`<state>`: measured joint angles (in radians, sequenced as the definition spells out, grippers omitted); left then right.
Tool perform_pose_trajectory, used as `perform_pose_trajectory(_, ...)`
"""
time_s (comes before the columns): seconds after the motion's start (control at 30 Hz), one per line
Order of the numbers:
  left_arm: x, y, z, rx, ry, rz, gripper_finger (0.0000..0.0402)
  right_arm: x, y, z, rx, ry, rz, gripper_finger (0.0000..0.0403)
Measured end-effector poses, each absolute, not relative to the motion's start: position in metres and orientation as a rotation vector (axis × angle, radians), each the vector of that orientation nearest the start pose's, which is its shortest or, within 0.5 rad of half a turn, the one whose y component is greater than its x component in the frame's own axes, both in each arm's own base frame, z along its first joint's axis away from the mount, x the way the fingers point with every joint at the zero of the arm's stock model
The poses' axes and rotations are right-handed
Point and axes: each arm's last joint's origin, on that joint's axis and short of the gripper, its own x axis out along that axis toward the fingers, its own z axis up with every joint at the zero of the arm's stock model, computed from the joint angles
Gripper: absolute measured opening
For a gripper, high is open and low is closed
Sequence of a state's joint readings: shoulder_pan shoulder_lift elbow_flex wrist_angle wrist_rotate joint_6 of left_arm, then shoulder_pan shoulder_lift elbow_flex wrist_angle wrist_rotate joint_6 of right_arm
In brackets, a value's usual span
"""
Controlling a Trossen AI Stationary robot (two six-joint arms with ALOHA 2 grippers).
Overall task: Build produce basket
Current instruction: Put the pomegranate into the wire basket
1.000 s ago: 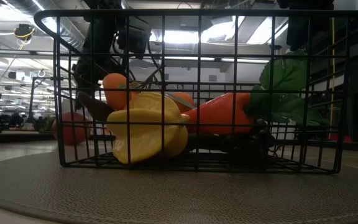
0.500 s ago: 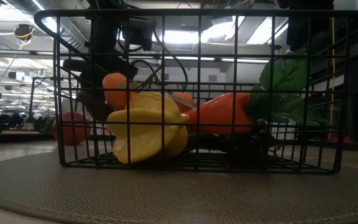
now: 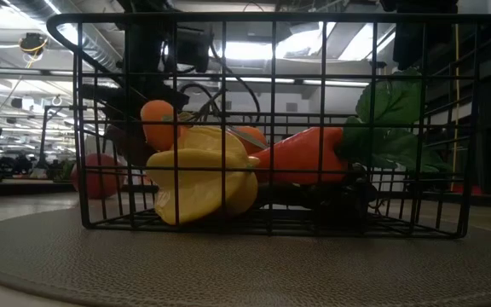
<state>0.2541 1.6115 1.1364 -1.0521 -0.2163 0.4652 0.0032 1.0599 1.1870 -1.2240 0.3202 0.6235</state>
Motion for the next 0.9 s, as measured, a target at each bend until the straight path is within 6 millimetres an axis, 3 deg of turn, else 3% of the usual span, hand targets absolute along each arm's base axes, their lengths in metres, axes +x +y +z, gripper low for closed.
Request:
perform_pose_trajectory(0.17, 0.263, 0.074, 0.200, 0.406, 1.633, -0.069, 0.0157, 0.170, -0.008, 0.340, 0.383, 0.955, -0.602, 0.0161)
perform_pose_trajectory(0.53, 0.265, 0.076, 0.187, 0.447, 1.574, -0.071, 0.0156, 0.170, -0.008, 0.340, 0.384, 0.955, -0.602, 0.0161)
perform_pose_trajectory(0.9, 0.254, 0.081, 0.166, 0.438, 1.591, -0.067, 0.0156, 0.170, -0.008, 0.339, 0.396, 0.962, -0.585, 0.0161)
